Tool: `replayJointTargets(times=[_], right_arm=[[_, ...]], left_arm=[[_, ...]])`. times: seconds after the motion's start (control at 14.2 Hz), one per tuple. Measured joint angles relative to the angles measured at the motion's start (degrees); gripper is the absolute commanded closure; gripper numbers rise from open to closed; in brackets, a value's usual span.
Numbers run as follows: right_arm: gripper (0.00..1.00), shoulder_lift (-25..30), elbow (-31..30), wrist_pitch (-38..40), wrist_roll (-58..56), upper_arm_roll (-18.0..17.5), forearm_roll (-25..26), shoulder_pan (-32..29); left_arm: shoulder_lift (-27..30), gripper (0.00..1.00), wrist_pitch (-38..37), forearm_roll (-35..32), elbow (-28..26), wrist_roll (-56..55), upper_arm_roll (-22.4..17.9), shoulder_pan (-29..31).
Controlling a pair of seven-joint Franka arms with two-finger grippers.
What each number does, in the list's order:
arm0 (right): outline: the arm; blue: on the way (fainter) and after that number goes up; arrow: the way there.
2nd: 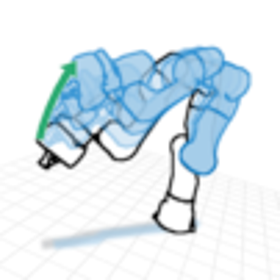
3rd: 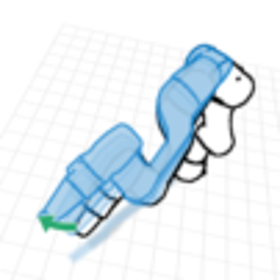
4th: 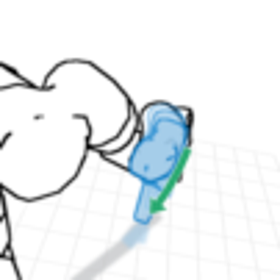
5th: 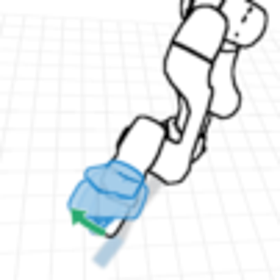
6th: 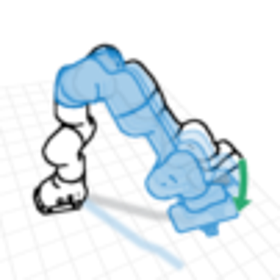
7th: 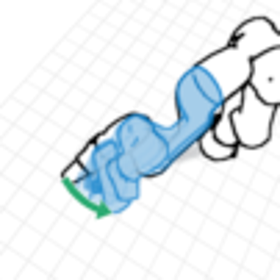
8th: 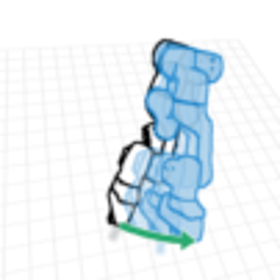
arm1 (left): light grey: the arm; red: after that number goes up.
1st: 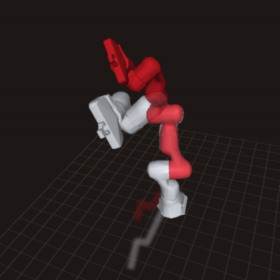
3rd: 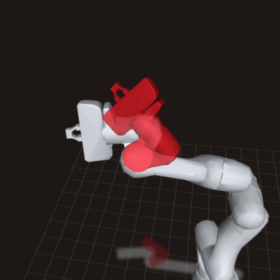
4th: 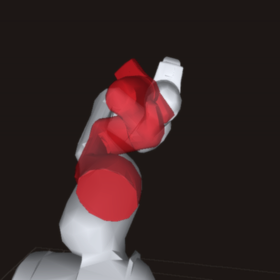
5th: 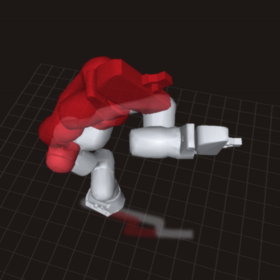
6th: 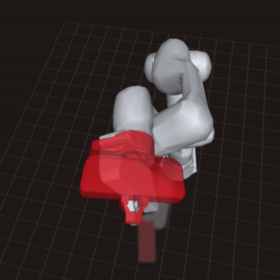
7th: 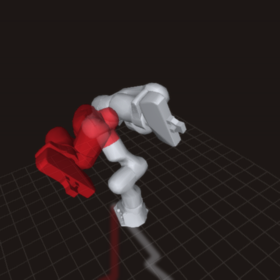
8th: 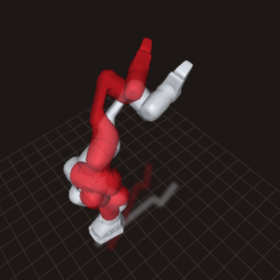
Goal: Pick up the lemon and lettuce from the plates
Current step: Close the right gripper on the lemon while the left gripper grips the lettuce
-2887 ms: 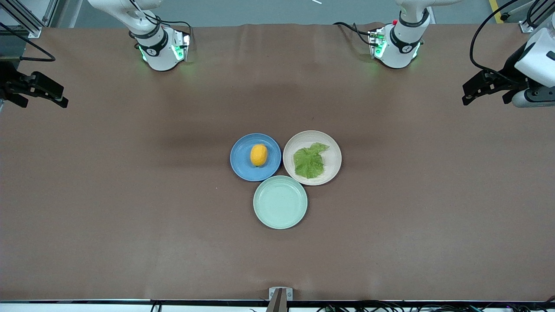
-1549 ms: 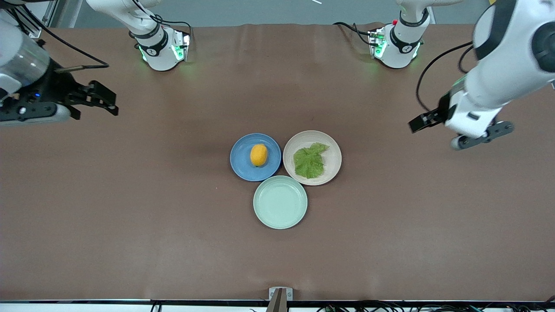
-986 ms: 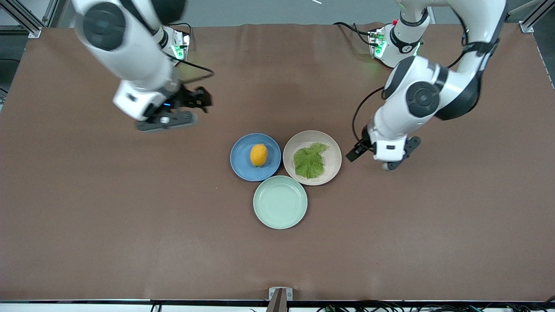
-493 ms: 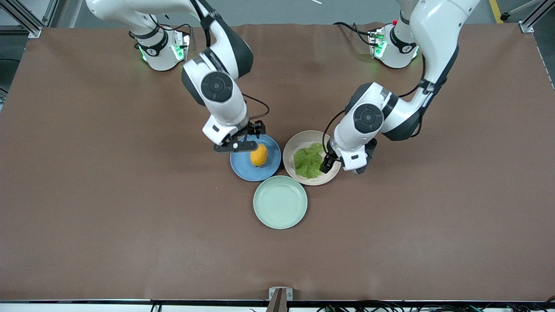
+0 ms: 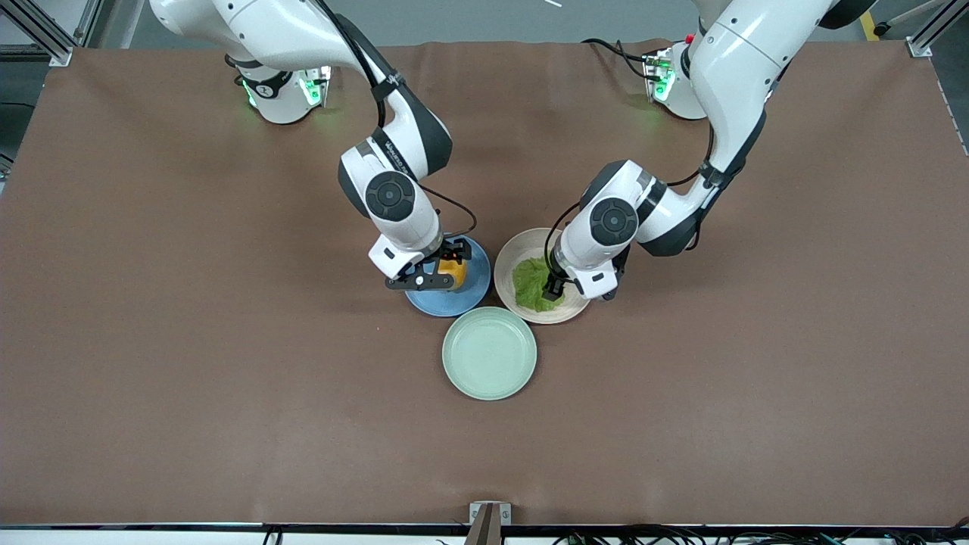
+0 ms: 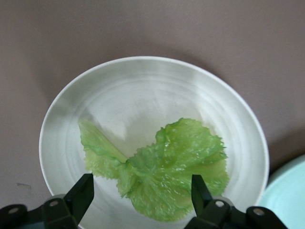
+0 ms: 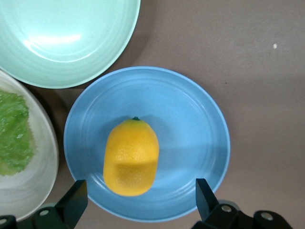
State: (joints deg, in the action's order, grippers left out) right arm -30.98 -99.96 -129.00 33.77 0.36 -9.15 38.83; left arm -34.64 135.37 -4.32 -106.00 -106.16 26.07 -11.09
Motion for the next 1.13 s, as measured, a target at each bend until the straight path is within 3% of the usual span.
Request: replayJointTargets(times=[0.42,0.49,0.63,0.85,0.99,1.13], right_arm=[[0.01,-4.50,0.09,-5.46,2.88,-0.10,-0.03,2.12],[0.09,-5.16,0.13,-6.05,2.88,-0.11,-0.03,2.29],[0.37,-6.03,0.22,-6.65,2.89,-0.08,-0.03,2.42],[0.71,-6.20,0.42,-6.68,2.88,0.24,-0.03,2.32],[0.79,-6.21,0.53,-6.68,2.88,0.33,-0.03,2.32],[0.79,-6.21,0.89,-6.64,2.87,0.40,-0.03,2.32]], left_arm=[[-2.52,0.29,0.01,0.00,0.31,-0.23,-0.09,-0.02],[-2.81,0.34,0.01,0.00,0.52,-0.24,-0.10,-0.02],[-3.48,0.46,0.01,0.00,1.09,-0.34,-0.10,-0.03],[-4.61,0.77,0.02,-0.67,1.86,-0.37,-0.15,-0.03],[-4.69,0.97,0.02,-1.33,2.61,-0.39,-0.21,0.00],[-4.69,1.00,0.00,-1.42,3.58,-0.39,-0.32,0.12]])
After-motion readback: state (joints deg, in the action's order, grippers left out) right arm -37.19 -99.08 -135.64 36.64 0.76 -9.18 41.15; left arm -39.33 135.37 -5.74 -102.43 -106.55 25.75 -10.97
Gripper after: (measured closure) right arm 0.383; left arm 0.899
